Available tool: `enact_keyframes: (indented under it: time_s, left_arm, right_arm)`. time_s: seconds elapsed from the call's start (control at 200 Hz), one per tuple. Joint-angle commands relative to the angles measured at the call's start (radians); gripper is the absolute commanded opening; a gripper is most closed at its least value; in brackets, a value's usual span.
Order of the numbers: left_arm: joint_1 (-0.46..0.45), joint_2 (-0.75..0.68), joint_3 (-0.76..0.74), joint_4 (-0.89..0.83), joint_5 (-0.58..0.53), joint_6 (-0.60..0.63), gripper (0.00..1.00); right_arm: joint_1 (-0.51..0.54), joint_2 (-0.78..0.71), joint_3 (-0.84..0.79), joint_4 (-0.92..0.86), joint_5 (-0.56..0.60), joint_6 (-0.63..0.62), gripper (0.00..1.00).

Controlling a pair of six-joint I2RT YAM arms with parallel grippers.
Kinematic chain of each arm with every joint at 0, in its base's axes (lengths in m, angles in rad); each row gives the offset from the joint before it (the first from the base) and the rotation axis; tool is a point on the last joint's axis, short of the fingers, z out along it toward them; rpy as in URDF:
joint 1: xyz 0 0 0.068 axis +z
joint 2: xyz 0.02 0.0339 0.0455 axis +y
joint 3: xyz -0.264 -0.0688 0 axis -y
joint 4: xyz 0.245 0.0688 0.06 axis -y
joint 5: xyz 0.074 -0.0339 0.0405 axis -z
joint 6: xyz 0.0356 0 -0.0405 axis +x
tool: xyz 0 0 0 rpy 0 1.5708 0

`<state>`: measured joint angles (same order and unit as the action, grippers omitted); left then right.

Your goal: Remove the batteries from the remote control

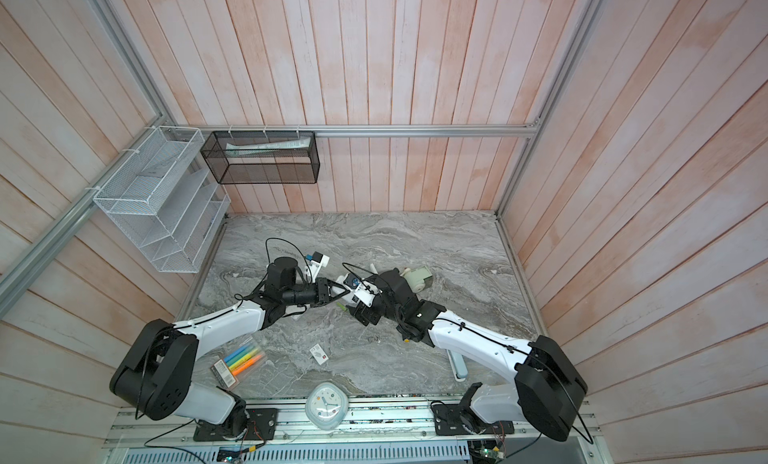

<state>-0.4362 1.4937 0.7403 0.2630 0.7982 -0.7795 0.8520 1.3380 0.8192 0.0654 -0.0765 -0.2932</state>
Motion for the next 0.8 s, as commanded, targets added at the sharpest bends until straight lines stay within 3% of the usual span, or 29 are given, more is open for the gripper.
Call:
enact_keyframes:
  time_s: [0.0, 0.225, 0.57, 0.7, 0.795]
  left_arm:
    - [-0.005, -0.027, 0.021, 0.001, 0.034, 0.032, 0.07]
    - [-0.02, -0.037, 0.02, -0.004, 0.046, 0.043, 0.07]
    - [-0.019, -0.021, 0.014, -0.005, 0.035, 0.033, 0.08]
    - [-0.019, -0.01, 0.023, -0.01, 0.036, 0.034, 0.26]
    - [-0.012, -0.013, 0.023, -0.024, 0.014, 0.031, 0.61]
  right_arm:
    - [-0.008, 0.038, 0.043, -0.019, -0.026, -0.018, 0.84]
    - [-0.015, 0.097, 0.05, 0.007, 0.007, -0.026, 0.82]
    - [-0.016, 0.114, 0.048, 0.028, -0.001, -0.007, 0.45]
    - [-0.016, 0.119, 0.046, 0.025, -0.006, -0.003, 0.36]
    - [-0.015, 0.126, 0.044, 0.013, -0.013, 0.003, 0.33]
